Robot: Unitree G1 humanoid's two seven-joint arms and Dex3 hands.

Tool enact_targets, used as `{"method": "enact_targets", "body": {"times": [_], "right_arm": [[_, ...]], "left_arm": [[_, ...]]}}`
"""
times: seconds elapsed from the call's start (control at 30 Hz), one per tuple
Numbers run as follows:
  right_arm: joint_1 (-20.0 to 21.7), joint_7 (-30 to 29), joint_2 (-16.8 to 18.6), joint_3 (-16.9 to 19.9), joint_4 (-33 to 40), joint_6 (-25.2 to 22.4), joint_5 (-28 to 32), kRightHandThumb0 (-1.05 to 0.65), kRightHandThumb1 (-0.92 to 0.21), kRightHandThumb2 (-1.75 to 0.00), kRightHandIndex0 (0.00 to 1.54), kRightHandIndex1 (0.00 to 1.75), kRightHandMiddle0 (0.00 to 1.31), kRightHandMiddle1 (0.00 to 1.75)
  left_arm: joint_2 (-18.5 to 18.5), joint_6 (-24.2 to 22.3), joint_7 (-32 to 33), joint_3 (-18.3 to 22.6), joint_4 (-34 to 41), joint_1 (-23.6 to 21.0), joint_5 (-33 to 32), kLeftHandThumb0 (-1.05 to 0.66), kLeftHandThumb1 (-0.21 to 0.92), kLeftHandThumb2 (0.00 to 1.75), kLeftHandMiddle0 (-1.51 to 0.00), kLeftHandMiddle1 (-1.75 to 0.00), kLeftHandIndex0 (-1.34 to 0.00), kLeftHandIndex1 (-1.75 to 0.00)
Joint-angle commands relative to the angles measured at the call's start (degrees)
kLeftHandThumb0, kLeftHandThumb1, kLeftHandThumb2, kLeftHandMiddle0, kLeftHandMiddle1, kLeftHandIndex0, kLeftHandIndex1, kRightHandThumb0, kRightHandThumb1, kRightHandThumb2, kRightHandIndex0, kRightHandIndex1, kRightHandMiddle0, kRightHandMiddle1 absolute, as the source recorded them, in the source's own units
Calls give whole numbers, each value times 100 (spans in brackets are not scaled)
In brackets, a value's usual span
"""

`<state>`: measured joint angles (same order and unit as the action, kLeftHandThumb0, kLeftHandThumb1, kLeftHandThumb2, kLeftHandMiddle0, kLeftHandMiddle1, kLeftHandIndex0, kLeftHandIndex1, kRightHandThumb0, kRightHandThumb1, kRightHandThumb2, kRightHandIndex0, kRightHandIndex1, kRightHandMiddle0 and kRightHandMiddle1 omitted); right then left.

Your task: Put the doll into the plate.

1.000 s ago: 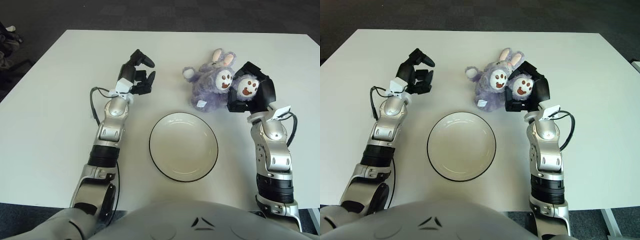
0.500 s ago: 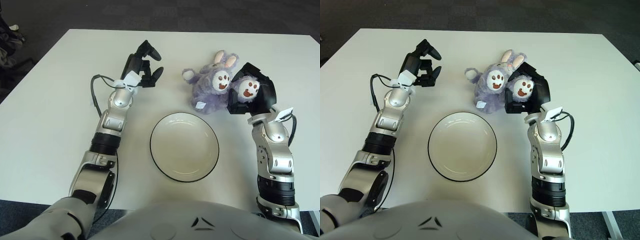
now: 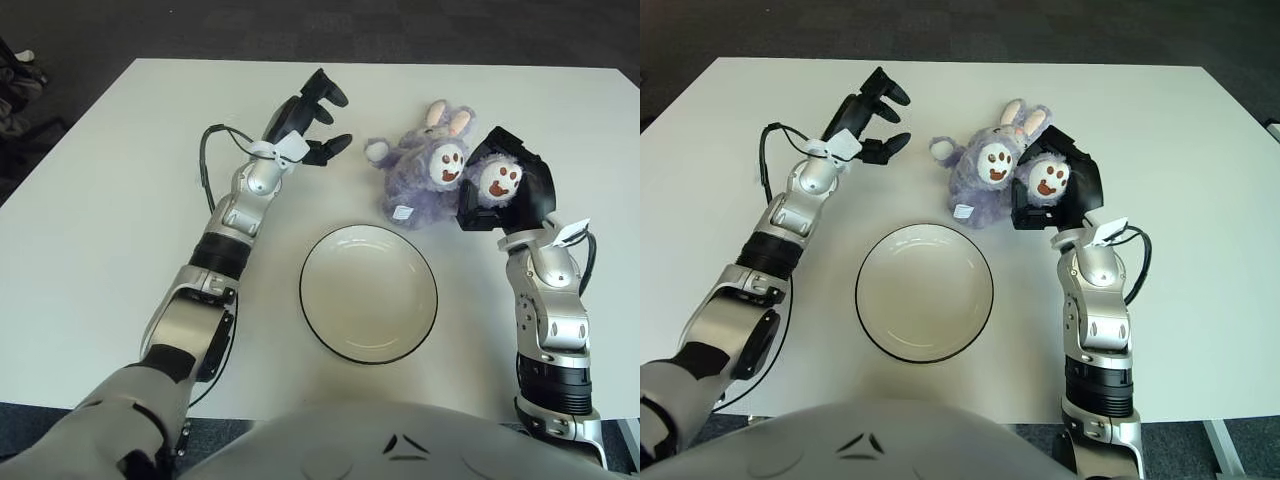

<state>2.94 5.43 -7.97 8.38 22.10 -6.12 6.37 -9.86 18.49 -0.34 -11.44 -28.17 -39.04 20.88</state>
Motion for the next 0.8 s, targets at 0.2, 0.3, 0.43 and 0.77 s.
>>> {"method": "enact_targets", "body": {"times": [0.2,0.3,0.43,0.77], "right_arm": [[-61,139,-25,68,72,155,144,-1,-8,-154,71,168,71,166],[-61,142,-20,68,67,179,141,-1,-8,-154,71,168,71,166],[-63,144,-34,51,62,210,119,-1,-7,-154,71,168,71,166],[-83,227,-27,62,66,293,203,-1,-8,-154,71,168,71,166]], "left_arm": [[135,180,78,-244,-428,-305,198,-45,36,105,-17,-81,0,-120],[145,216,70,-278,-538,-363,216,-46,36,104,-17,-79,0,-119],[155,291,12,-356,-742,-470,270,-46,35,104,-16,-77,0,-116],[131,473,52,-562,-1001,-574,471,-39,33,108,-16,-76,0,-114]]}}
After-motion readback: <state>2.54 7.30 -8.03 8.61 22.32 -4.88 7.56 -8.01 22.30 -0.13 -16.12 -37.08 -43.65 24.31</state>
